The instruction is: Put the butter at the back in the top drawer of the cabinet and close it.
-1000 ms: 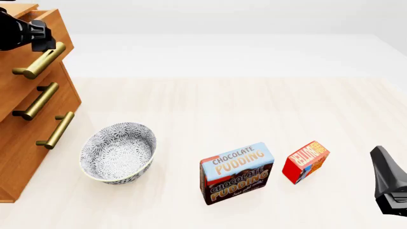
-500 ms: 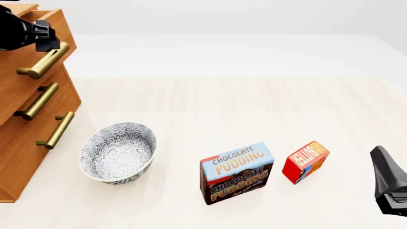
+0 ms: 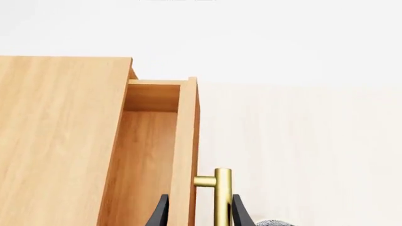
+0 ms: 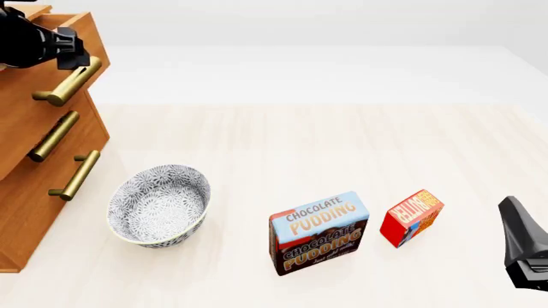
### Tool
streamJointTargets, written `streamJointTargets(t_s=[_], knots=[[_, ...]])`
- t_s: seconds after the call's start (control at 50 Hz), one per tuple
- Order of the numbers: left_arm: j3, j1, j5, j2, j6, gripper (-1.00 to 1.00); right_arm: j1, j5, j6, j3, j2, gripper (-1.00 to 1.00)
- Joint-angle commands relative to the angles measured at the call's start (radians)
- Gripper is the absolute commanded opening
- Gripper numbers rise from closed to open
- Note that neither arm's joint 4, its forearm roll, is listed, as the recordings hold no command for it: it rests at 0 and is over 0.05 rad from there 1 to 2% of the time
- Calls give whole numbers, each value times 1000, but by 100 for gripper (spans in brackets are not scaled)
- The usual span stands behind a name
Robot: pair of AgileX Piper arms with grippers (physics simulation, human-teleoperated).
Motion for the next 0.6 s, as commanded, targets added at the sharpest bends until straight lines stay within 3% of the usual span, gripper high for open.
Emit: streamJointTargets(t_s=[0.02,0.6], knots=[[39,-21,-1,22,9,100,0,0,0,0,0,100],[69,-58,-22,42,22,100,0,0,0,0,0,100]])
